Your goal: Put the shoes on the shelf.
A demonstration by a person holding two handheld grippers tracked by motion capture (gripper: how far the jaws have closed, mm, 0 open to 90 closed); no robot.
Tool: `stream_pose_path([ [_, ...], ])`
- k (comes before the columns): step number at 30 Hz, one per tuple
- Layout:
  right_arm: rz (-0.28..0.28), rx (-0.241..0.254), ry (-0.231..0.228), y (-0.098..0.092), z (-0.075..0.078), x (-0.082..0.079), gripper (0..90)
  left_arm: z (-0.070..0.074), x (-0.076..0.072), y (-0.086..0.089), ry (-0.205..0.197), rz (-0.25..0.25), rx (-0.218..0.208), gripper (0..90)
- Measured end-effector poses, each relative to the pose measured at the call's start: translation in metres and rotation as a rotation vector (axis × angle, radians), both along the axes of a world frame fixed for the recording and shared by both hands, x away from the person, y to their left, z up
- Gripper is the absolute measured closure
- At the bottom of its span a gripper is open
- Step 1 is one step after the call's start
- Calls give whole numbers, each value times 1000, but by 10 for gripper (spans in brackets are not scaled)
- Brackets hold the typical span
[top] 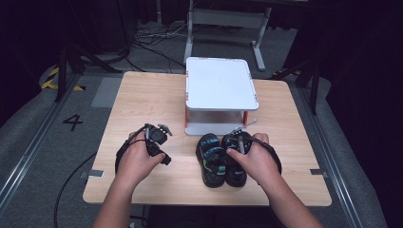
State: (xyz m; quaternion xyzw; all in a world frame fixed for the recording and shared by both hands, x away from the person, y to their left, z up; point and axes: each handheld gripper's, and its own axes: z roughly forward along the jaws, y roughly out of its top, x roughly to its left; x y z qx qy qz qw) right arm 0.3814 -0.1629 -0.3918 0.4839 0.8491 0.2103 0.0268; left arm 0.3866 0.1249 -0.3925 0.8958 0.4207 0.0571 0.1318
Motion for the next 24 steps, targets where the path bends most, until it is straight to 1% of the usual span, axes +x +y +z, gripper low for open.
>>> stream_pose_path([
  [1,4,-7,13,0,-5,1,385,0,0,0,0,-2,2,244],
  [2,20,-19,27,2,-11,1,373,0,0,0,4,-4,1,244],
  [3,42,-17,41,5,-19,-1,371,0,0,0,4,-2,-1,243],
  [4,24,-4,35,7,-22,-3,352,0,0,0,4,0,-2,242],
  [6,-39,-7,8,12,-26,-4,341,0,1,0,5,1,2,242],
  [7,-48,-14,0,14,-27,-5,361,-1,1,-1,5,-1,-1,242],
  [8,8,-56,-16,14,-27,-5,426,-1,1,-1,3,-2,0,243],
  [9,23,-88,-25,13,-25,-4,508,-2,1,-2,5,-4,-2,242],
  [11,20,-91,-13,13,-23,-2,571,-1,0,-3,7,-3,0,242],
  [12,11,-102,3,14,-21,-2,628,-2,0,-3,6,-5,-1,242],
  [13,11,-114,5,15,-20,-2,642,-2,1,-3,6,-7,2,243],
  [15,31,-143,-4,18,-19,-3,656,-2,1,-4,4,-5,2,242],
  [16,31,-143,-4,18,-19,-3,656,-2,1,-4,4,-5,2,242],
  [17,70,-185,-18,23,-19,-4,657,-3,1,-4,4,-6,0,242],
  [18,76,-192,-25,23,-19,-4,661,-3,1,-4,4,-4,-2,242],
  [21,66,-179,-28,22,-19,-5,680,-2,1,-4,2,-8,0,242],
  [24,53,-152,-17,19,-19,-4,705,-1,1,-3,-1,-11,-1,242],
])
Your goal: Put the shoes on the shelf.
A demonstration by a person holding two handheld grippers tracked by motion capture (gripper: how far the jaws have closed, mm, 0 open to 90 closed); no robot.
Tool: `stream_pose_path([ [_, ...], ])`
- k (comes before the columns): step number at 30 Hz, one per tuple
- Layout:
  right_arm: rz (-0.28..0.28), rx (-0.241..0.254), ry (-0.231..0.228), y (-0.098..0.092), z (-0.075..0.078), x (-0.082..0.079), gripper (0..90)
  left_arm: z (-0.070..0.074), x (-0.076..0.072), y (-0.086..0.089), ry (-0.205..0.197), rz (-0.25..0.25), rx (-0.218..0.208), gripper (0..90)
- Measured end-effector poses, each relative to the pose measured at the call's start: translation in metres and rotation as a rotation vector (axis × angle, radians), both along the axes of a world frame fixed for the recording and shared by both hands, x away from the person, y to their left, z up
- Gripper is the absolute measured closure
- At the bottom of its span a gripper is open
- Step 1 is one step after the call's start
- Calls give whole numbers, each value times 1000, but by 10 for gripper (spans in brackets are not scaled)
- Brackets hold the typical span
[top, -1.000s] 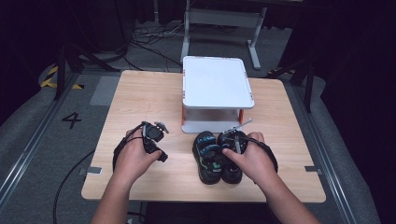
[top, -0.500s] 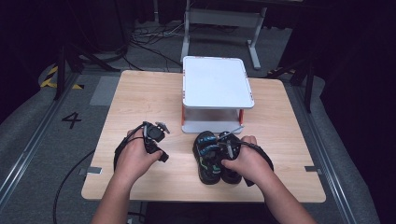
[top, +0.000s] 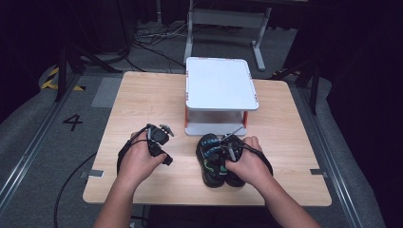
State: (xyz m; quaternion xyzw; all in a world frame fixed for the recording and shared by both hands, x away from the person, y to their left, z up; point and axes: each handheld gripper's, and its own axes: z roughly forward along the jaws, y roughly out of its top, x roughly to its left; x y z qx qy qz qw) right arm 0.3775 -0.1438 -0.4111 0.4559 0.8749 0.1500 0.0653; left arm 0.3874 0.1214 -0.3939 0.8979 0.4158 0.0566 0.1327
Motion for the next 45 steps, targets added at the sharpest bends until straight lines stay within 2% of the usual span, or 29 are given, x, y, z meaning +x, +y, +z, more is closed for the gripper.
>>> stream_pose_path([
  [3,-20,15,0,-1,1,0,744,1,0,1,-5,7,-4,243],
  [6,-43,35,-25,-4,2,-1,791,2,0,1,-9,7,-5,242],
  [7,-61,50,-29,-5,2,0,801,2,0,2,-9,8,-5,243],
  [10,-110,98,2,-7,7,2,811,2,0,2,-10,13,-7,243],
  [12,-122,124,-7,-8,10,4,812,2,0,3,-10,8,-11,243],
  [15,-129,142,-48,-10,18,10,811,3,-1,3,-10,11,-11,243],
  [19,-173,168,-81,-11,28,26,812,3,0,4,-11,8,-16,245],
  [24,-201,164,-115,-9,31,47,810,2,0,4,-7,10,-14,247],
  [25,-215,164,-117,-6,32,55,809,2,0,5,-7,14,-19,246],
  [28,-232,166,-119,-3,31,64,808,2,-1,7,-6,19,-22,247],
  [31,-258,145,-119,5,30,79,809,3,-4,12,-13,28,-27,247],
  [34,-274,160,-130,9,30,88,808,3,-9,21,-13,53,-31,247],
  [37,-290,153,-182,13,26,95,808,3,-12,28,-14,74,-30,247],
  [45,-370,138,-254,18,15,107,807,5,-21,36,-19,97,-34,247],
])
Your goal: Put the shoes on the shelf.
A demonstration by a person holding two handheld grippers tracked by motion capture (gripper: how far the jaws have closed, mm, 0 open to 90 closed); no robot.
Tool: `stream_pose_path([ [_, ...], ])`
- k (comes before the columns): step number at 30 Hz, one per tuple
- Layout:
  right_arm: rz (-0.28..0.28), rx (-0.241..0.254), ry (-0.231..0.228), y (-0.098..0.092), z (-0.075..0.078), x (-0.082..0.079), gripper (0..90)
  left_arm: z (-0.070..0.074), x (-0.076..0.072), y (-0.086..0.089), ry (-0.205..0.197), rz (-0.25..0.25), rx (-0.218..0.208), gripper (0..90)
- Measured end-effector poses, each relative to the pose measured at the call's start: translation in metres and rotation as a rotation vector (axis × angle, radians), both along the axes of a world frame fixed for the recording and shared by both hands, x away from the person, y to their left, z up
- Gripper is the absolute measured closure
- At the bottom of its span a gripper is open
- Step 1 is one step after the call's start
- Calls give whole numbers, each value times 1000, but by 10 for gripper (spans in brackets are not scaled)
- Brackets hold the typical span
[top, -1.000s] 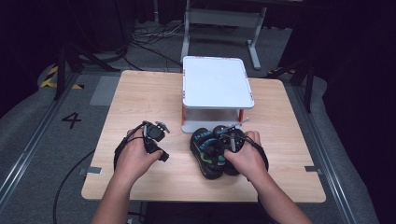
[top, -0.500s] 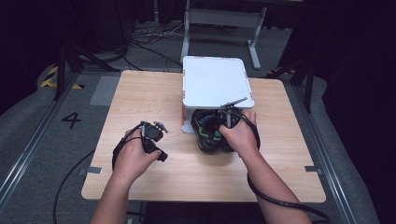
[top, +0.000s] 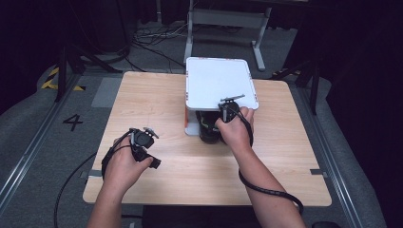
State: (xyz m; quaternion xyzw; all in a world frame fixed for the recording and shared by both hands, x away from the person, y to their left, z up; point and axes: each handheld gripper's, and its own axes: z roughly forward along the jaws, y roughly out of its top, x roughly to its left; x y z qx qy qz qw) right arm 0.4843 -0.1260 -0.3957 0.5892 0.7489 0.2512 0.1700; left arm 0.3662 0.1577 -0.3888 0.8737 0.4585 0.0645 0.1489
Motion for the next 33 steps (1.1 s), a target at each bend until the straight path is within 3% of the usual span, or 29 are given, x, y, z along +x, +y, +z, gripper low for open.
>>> stream_pose_path([
  [9,1,19,-20,6,-2,-2,798,-1,3,-2,4,-8,1,247],
  [12,-2,18,-88,5,-6,-3,793,0,3,-4,0,-15,0,246],
  [14,11,4,-168,4,-10,-1,630,0,4,-4,0,-18,0,247],
  [16,15,67,-218,3,-11,0,528,1,5,-4,-4,-19,0,246],
  [17,25,51,-224,2,-11,1,494,1,5,-4,-2,-13,-3,246],
  [22,91,85,-209,-6,-9,1,425,1,7,-7,-2,-20,1,247],
  [24,116,85,-223,-11,-7,-1,390,0,9,-9,-2,-25,3,246],
  [26,130,104,-241,-14,-1,-6,347,0,11,-12,2,-33,4,246],
  [29,151,149,-231,-18,8,-17,341,1,14,-17,-1,-47,2,245],
  [31,176,132,-248,-23,14,-25,334,3,16,-21,-4,-57,3,245],
  [33,191,149,-226,-31,19,-33,334,4,18,-25,-11,-73,-2,245],
])
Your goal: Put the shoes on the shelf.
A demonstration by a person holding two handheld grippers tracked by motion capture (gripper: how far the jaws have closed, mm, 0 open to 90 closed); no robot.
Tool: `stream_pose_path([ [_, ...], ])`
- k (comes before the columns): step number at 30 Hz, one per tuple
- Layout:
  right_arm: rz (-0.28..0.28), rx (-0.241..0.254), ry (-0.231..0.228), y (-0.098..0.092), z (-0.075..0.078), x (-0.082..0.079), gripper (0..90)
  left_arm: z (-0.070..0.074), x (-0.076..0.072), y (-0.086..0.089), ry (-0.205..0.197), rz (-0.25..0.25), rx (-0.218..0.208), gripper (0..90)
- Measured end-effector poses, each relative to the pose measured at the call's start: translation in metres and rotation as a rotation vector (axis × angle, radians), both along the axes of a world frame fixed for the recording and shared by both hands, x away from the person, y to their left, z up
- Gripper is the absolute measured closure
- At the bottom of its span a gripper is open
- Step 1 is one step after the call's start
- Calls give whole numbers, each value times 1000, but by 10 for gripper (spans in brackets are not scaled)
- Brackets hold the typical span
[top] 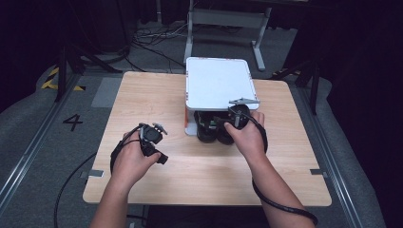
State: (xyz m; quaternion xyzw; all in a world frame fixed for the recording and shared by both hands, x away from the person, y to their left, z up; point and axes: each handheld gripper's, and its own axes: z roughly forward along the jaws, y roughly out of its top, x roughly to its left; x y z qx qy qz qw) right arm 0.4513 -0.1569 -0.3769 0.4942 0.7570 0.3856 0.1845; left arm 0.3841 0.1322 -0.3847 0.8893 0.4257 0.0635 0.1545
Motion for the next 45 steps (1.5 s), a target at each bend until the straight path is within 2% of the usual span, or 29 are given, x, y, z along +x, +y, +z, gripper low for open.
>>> stream_pose_path([
  [3,26,0,5,-9,6,-8,342,1,2,-5,7,-22,3,244],
  [5,85,-37,37,-22,14,-17,336,1,4,-10,11,-35,-3,243],
  [6,85,-37,37,-22,14,-17,336,1,4,-12,12,-44,-3,243],
  [7,112,-71,69,-29,18,-22,330,1,5,-17,24,-57,-8,241],
  [8,132,-94,71,-33,19,-24,330,1,6,-18,23,-66,-10,241],
  [9,132,-94,71,-33,19,-24,330,1,6,-18,23,-66,-10,240],
  [10,156,-132,69,-42,20,-29,322,0,6,-20,21,-67,-12,241],
  [13,168,-156,60,-50,20,-34,324,0,6,-22,25,-68,-12,240],
  [14,147,-136,70,-54,20,-38,332,-1,6,-23,25,-72,-16,239],
  [15,166,-123,73,-60,18,-44,318,-2,5,-24,25,-73,-18,238],
  [18,175,-150,99,-65,16,-50,351,-2,4,-27,25,-89,-29,240],
  [20,229,-176,101,-73,14,-57,346,-3,3,-30,27,-113,-33,250],
  [22,283,-159,113,-79,10,-60,346,-3,2,-33,21,-123,-32,252],
  [24,322,-154,125,-84,6,-63,305,-3,2,-36,9,-125,-26,253],
  [26,348,-179,144,-89,1,-65,247,-4,1,-39,8,-119,-23,253],
  [28,340,-189,129,-93,-4,-68,181,-5,1,-43,6,-120,-29,249],
  [29,330,-184,137,-95,-9,-69,167,-6,0,-44,5,-123,-27,246],
  [30,327,-186,144,-95,-13,-71,196,-6,0,-45,8,-123,-26,242],
  [33,363,-202,152,-96,-24,-77,395,-10,-1,-51,-2,-111,-26,242],
  [35,378,-194,149,-95,-27,-78,469,-14,-1,-58,-33,-89,-30,242],
  [38,373,-184,147,-95,-30,-78,510,-19,-2,-64,-59,-78,-47,251],
  [39,359,-148,134,-93,-34,-78,546,-21,-1,-67,-62,-74,-49,259],
  [40,359,-148,134,-93,-34,-78,546,-24,-1,-69,-68,-64,-53,259],
  [41,353,-137,121,-92,-39,-77,558,-29,0,-73,-90,-50,-61,279],
  [44,346,-143,113,-90,-44,-74,582,-34,1,-76,-89,-47,-69,329],
  [45,341,-146,111,-88,-50,-71,607,-38,4,-80,-104,-40,-91,349],
])
